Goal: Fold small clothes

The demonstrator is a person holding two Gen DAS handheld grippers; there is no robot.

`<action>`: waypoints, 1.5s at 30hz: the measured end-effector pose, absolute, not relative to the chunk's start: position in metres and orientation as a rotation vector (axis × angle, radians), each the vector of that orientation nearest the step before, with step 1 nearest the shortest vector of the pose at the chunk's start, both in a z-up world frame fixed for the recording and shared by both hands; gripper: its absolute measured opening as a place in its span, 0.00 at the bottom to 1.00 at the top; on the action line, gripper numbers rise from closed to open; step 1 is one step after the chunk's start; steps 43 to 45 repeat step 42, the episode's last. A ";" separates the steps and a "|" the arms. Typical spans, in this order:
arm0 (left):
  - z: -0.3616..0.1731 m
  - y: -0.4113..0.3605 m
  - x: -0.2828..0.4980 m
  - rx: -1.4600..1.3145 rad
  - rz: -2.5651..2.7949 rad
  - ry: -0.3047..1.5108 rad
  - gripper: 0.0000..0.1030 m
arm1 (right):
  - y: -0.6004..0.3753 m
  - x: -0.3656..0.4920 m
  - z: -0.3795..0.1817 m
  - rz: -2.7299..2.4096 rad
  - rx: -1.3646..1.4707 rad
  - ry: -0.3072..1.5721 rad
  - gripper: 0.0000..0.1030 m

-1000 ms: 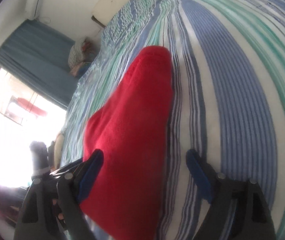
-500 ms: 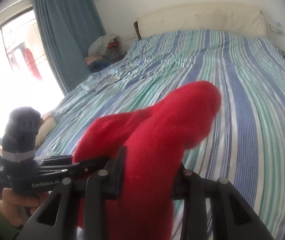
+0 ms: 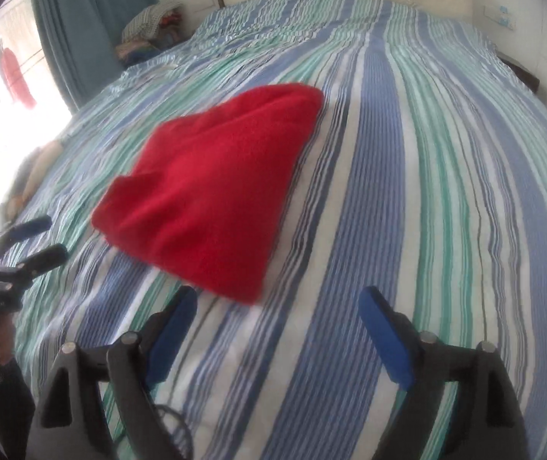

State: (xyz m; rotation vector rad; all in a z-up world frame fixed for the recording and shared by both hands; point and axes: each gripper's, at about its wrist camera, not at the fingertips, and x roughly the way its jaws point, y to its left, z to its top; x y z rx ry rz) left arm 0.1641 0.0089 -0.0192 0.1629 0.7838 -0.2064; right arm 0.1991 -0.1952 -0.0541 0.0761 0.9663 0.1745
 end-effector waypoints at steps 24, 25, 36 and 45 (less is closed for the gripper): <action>0.020 0.004 0.029 0.130 -0.050 0.869 0.99 | -0.119 0.006 0.031 0.105 0.036 0.901 0.98; 0.021 0.004 0.028 0.131 -0.050 0.862 0.99 | -0.117 0.003 0.033 0.105 0.027 0.901 0.98; 0.024 0.002 0.026 0.138 -0.069 0.834 0.99 | -0.114 -0.001 0.042 0.056 -0.013 0.865 0.98; 0.027 0.001 0.024 0.149 -0.053 0.807 0.99 | -0.114 0.002 0.040 0.064 0.001 0.871 0.98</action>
